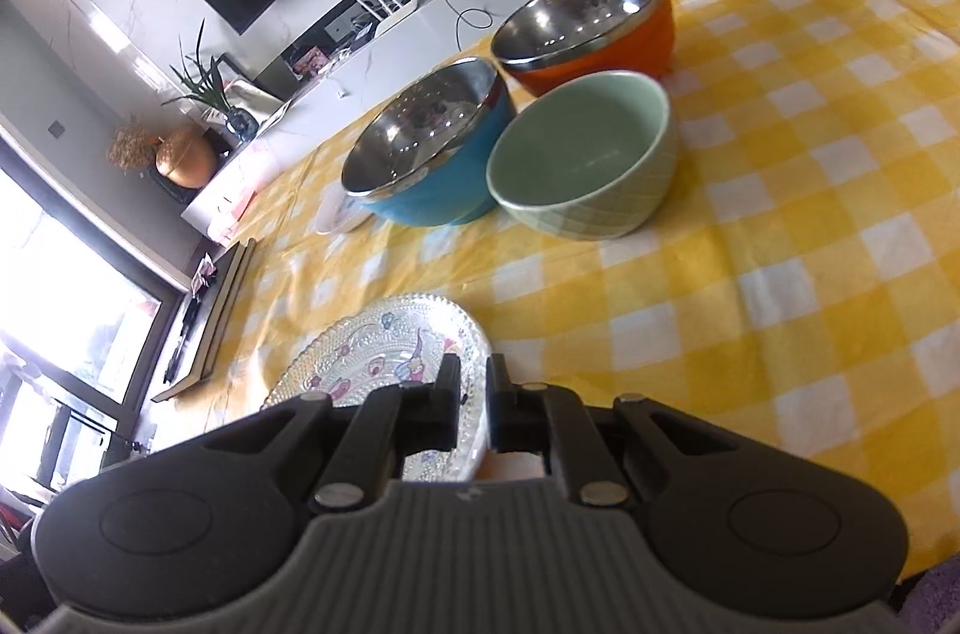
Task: Organize plates and bowls
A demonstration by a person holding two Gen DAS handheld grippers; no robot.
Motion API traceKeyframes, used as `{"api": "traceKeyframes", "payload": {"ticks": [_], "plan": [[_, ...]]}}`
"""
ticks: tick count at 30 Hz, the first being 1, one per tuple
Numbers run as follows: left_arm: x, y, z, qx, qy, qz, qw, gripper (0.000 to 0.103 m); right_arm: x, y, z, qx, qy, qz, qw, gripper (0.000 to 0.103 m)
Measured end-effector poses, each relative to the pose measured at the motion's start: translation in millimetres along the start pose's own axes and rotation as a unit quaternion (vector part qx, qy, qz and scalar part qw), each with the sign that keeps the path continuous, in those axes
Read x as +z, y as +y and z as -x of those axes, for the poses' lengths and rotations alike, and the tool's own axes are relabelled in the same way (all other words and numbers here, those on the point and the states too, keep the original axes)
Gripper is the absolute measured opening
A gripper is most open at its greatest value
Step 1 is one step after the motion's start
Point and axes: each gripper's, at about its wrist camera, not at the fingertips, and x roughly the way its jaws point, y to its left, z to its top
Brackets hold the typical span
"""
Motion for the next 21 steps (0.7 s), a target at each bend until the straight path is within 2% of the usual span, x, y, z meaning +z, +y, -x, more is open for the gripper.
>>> {"api": "traceKeyframes", "payload": {"ticks": [9,17,21], "plan": [[-3,10,-13,0.016,0.006,0.002,0.9998,0.015,-4,5,-20,-0.007,0.009,0.02,1.0,0.006],[-6,7,-19,0.032,0.005,-0.012,0.9994,0.015,-6,10,-27,-0.017,0.004,0.048,0.999,0.007],[-6,4,-22,0.037,0.0,-0.023,0.999,0.015,-8,16,-29,-0.028,-0.006,0.081,0.996,0.008]]}}
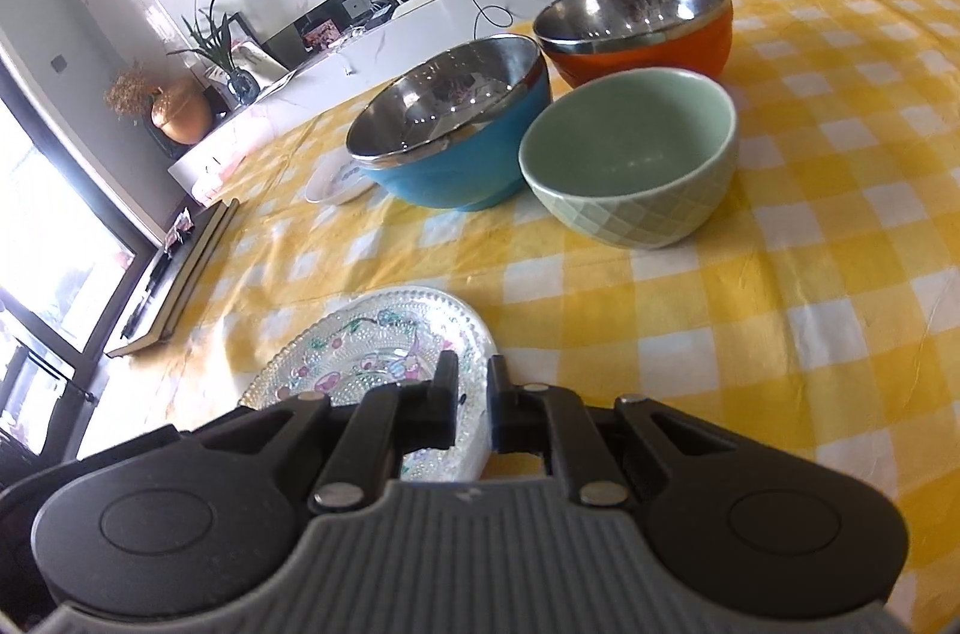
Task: Organize plates and bowls
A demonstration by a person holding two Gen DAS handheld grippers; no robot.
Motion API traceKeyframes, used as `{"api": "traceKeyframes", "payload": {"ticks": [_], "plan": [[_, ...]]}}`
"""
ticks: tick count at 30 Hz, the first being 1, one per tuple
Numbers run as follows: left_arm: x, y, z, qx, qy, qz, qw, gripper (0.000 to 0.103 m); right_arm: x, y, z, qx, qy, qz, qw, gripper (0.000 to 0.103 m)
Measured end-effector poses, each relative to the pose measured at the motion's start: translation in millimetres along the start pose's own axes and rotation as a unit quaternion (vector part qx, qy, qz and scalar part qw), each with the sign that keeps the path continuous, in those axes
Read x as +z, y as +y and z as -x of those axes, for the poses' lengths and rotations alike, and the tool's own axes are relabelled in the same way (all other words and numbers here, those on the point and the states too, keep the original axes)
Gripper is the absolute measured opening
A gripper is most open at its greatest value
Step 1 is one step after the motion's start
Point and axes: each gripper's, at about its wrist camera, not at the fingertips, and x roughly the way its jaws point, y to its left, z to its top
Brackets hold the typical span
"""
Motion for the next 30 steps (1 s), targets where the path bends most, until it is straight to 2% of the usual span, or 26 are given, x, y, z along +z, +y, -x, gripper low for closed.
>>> {"api": "traceKeyframes", "payload": {"ticks": [10,20,26,30], "plan": [[-5,-9,-3,0.026,-0.01,-0.044,0.9986,0.016,-3,14,-4,-0.024,-0.018,0.066,0.997,0.009],[-7,-14,-5,0.038,-0.016,-0.071,0.9966,0.016,-15,27,-8,-0.056,-0.037,0.143,0.988,0.009],[-7,-15,-7,0.041,-0.021,-0.079,0.9958,0.016,-19,28,-7,-0.064,-0.048,0.17,0.982,0.01],[-9,-18,-5,0.047,-0.027,-0.089,0.9946,0.017,-21,30,-7,-0.061,-0.049,0.176,0.981,0.015]]}}
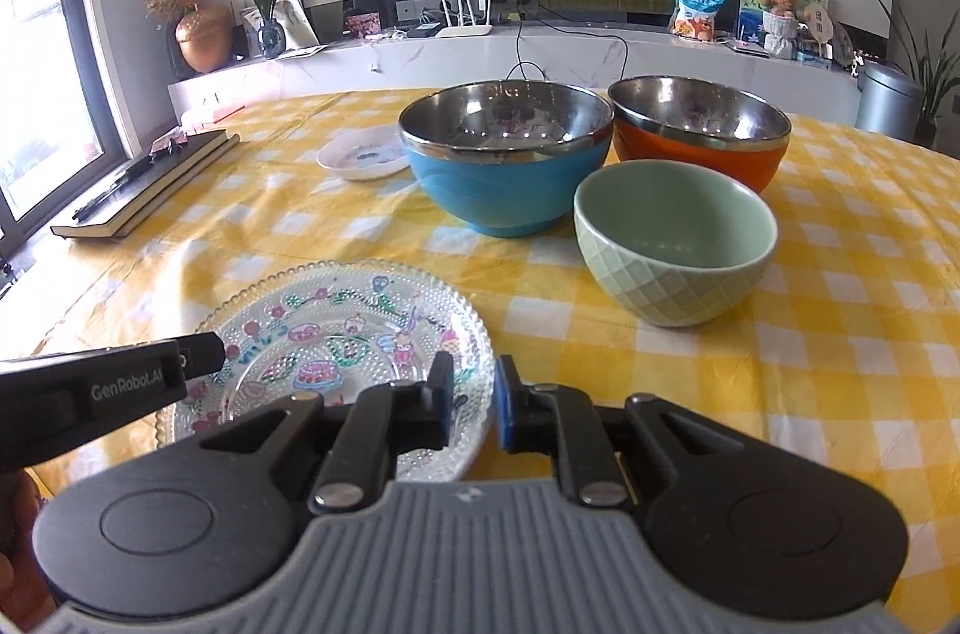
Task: Organize plates and bowls
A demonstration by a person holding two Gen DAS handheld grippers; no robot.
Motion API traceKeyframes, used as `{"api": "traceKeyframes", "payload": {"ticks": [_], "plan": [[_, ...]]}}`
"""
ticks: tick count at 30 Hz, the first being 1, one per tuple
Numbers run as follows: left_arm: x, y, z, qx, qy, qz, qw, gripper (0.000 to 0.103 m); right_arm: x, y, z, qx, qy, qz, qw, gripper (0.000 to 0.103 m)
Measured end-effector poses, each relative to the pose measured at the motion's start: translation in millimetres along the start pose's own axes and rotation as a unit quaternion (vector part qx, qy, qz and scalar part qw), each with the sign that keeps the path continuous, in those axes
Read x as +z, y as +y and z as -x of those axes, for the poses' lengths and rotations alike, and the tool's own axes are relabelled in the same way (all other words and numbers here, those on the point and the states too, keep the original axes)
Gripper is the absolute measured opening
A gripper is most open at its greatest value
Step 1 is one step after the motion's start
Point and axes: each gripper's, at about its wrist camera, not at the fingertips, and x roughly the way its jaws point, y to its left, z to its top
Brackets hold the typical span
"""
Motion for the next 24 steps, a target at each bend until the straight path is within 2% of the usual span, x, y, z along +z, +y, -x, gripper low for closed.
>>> {"api": "traceKeyframes", "payload": {"ticks": [2,4,5,9,11,18,22,24], "plan": [[0,-1,5,0.005,-0.012,-0.004,0.9999,0.023,0,0,3,0.001,-0.004,-0.002,1.0,0.015],[3,0,9,0.002,-0.017,0.001,0.9999,0.031,1,1,8,0.003,-0.014,-0.001,1.0,0.026],[5,1,11,0.002,-0.015,0.005,0.9999,0.031,2,1,11,0.001,-0.018,0.001,1.0,0.027],[16,6,20,-0.013,0.006,0.041,0.999,0.042,6,4,22,-0.001,-0.028,0.002,1.0,0.032],[25,5,25,-0.026,0.017,0.05,0.9982,0.042,10,5,28,0.0,-0.028,0.002,1.0,0.034],[71,-5,38,-0.068,0.025,0.003,0.9973,0.043,38,5,34,0.014,0.009,-0.026,1.0,0.037],[97,-7,36,-0.058,0.004,-0.052,0.9969,0.047,61,9,34,0.028,0.004,-0.026,0.999,0.04],[110,-5,31,-0.063,0.006,-0.063,0.996,0.047,73,13,31,0.036,-0.001,-0.021,0.999,0.041]]}}
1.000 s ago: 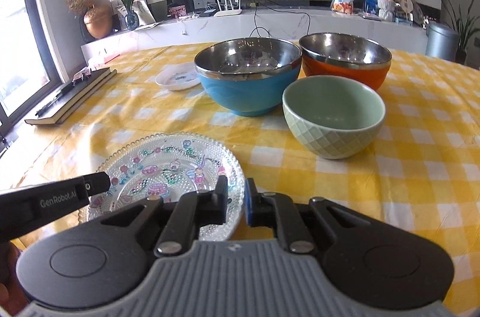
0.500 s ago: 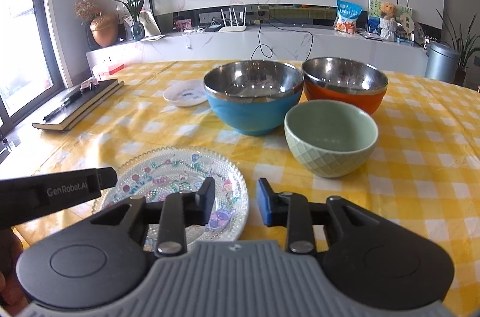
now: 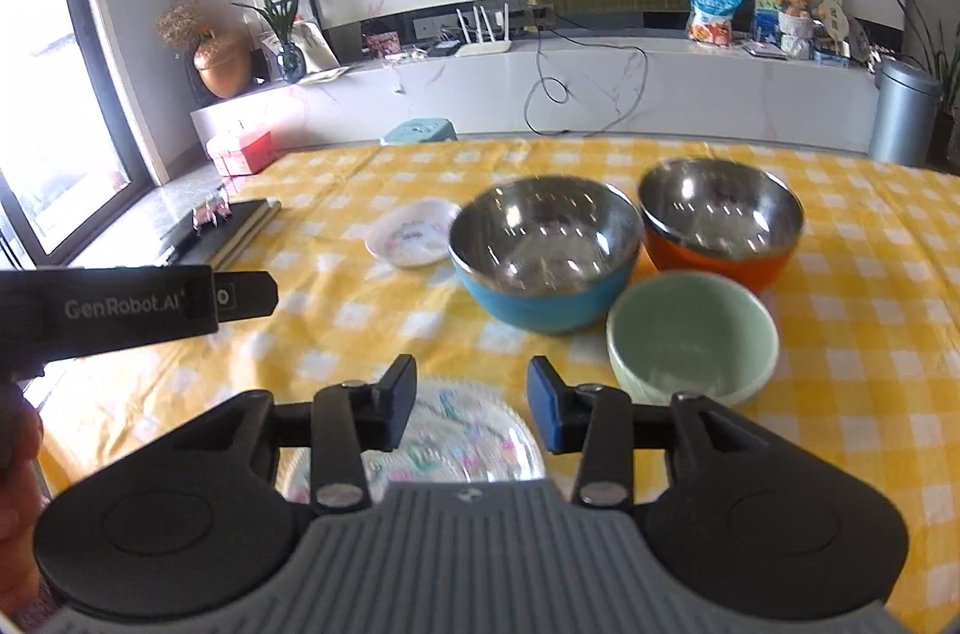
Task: Organize plates and bowls
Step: 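Move the left gripper to the rim of the small white sticker bowl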
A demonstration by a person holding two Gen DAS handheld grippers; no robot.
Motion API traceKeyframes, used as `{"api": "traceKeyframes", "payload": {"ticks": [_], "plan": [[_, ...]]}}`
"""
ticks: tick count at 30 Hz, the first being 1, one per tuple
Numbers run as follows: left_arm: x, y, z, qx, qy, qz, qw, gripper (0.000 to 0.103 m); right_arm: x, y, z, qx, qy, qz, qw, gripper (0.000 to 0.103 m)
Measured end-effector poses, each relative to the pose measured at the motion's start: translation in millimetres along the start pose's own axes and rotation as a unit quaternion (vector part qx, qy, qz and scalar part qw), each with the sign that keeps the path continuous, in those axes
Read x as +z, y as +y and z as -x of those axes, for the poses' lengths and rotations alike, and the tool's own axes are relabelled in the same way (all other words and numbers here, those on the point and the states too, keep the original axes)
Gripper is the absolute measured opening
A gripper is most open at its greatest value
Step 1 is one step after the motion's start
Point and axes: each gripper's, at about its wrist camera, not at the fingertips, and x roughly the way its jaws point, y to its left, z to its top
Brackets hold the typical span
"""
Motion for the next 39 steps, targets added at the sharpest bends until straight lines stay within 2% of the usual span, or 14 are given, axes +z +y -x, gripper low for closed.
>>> {"api": "traceKeyframes", "payload": {"ticks": [2,6,9,14,19,23,31,35,39], "plan": [[13,7,-6,-0.014,0.005,-0.001,0.9999,0.047,11,4,-5,0.007,-0.004,0.005,1.0,0.041],[36,14,-21,-0.016,0.009,-0.021,0.9996,0.047,36,9,-21,0.029,-0.007,0.006,1.0,0.041],[49,25,-37,-0.024,0.024,-0.007,0.9994,0.047,54,13,-37,0.042,-0.005,0.006,0.999,0.041],[65,33,-67,-0.016,0.024,-0.019,0.9994,0.047,83,13,-72,0.048,0.004,0.008,0.999,0.04],[77,50,-110,-0.034,0.057,0.006,0.9978,0.046,106,8,-110,0.052,0.024,0.009,0.998,0.035],[80,57,-144,-0.035,0.083,0.015,0.9958,0.046,127,5,-149,0.059,0.061,-0.007,0.996,0.029],[77,70,-200,-0.032,0.151,0.043,0.9871,0.029,141,2,-222,0.032,0.153,-0.008,0.988,0.02],[71,75,-216,-0.026,0.163,0.06,0.9844,0.023,138,1,-247,0.022,0.182,-0.008,0.983,0.011],[67,77,-218,-0.028,0.162,0.068,0.984,0.019,138,7,-256,0.005,0.187,0.016,0.982,0.01]]}}
